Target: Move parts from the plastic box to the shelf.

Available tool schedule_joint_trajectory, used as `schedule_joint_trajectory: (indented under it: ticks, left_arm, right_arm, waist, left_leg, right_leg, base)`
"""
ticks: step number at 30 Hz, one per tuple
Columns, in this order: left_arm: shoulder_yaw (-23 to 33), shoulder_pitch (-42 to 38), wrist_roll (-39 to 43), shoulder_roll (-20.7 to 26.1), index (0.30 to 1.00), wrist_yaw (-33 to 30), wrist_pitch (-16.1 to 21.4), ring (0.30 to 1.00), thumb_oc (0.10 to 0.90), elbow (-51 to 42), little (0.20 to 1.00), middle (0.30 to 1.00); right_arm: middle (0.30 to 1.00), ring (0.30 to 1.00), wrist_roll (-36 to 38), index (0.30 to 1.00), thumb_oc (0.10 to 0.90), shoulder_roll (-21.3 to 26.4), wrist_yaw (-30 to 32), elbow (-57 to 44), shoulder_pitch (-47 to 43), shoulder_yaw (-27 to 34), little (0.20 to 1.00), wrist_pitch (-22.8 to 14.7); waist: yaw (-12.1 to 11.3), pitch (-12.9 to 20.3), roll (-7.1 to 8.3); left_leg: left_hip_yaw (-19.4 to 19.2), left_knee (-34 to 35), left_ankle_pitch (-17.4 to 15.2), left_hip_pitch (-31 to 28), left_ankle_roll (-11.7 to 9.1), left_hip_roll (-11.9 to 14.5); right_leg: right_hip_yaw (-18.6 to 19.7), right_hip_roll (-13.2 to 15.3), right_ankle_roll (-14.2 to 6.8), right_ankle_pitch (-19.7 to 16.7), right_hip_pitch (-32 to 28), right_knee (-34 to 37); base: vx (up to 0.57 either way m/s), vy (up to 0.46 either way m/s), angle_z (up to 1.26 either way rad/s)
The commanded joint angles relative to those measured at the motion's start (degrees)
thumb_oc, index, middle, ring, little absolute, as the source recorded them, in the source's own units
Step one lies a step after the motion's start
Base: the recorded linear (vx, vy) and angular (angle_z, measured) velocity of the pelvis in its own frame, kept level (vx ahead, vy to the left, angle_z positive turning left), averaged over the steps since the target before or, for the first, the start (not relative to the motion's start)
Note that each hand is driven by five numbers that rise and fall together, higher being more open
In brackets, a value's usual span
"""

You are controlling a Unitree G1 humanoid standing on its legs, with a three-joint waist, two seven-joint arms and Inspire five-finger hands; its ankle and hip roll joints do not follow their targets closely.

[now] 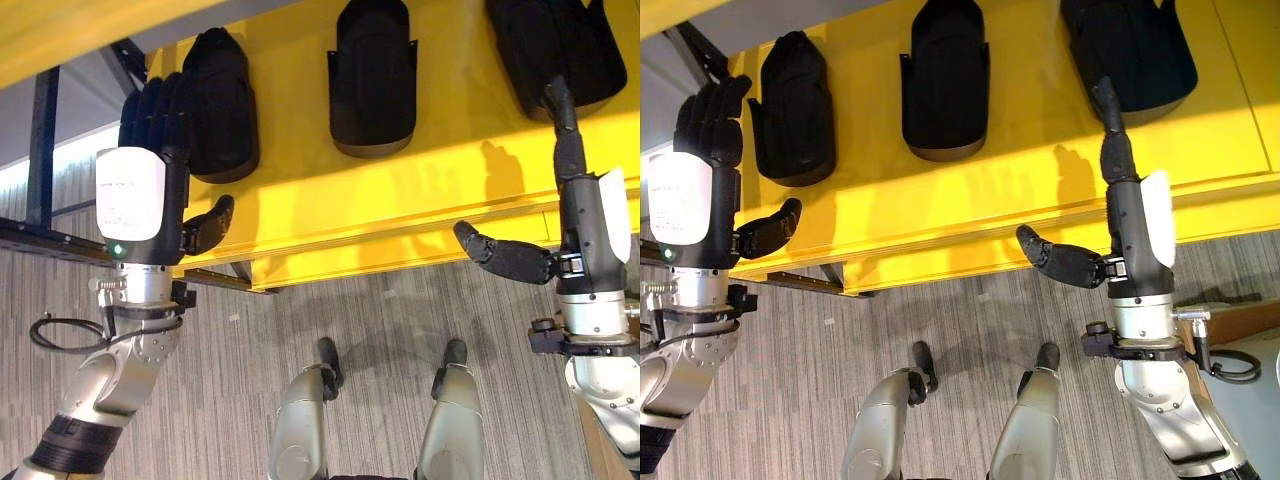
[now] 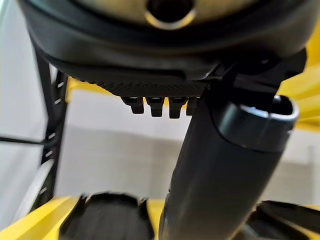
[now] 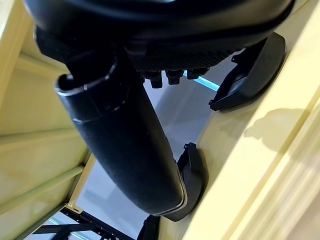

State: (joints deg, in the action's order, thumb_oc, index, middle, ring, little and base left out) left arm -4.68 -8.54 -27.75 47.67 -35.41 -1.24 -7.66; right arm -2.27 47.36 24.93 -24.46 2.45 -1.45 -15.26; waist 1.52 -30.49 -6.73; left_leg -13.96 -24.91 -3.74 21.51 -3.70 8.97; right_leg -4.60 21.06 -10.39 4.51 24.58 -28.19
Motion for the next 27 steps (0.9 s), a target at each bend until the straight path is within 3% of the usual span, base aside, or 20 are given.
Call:
schedule_joint_trajectory:
  ticks: [1,11,27]
  left_arm:
    - [2.23,-5.34,3.35,3.5,1.0,-1.05,-2.99,1.0,0.9,0.34,1.0,1.0]
    - [-4.51,-11.56,8.25,0.04,1.0,4.04,-8.37,1.0,0.9,9.09,1.0,1.0]
    - [-8.0,-16.99,15.2,-4.1,1.0,1.36,-12.58,1.0,0.9,25.04,1.0,1.0]
  right_arm:
    - [1.0,1.0,-0.23,1.0,0.9,-0.35,-1.44,-6.59,-4.86,2.12,1.0,-3.6]
    - [1.0,1.0,1.05,1.0,0.9,-0.13,-6.08,-6.5,-7.96,0.95,1.0,-2.46]
    - [1.0,1.0,1.89,1.0,0.9,-1.04,-9.68,-6.63,-11.32,-1.4,1.0,-1.11]
  waist:
    - [0.61,3.41,2.0]
    - [3.08,3.47,1.76]
    - [5.12,2.94,2.66]
  left_leg:
    - [2.03,1.48,-1.51,-1.29,-1.23,1.08]
    - [0.4,2.05,-1.35,-2.48,-1.4,2.06]
    - [-0.82,1.55,-1.21,-2.49,-1.58,3.43]
  right_leg:
    - [-2.5,1.74,-0.48,4.36,-5.16,-0.25]
    - [-0.78,1.73,-0.25,4.29,-4.34,-0.88]
    - [0.53,1.04,-0.15,4.26,-3.22,-1.82]
  base:
    - [0.02,0.046,-0.08]
    - [0.02,0.048,-0.08]
    - [0.01,0.014,-0.05]
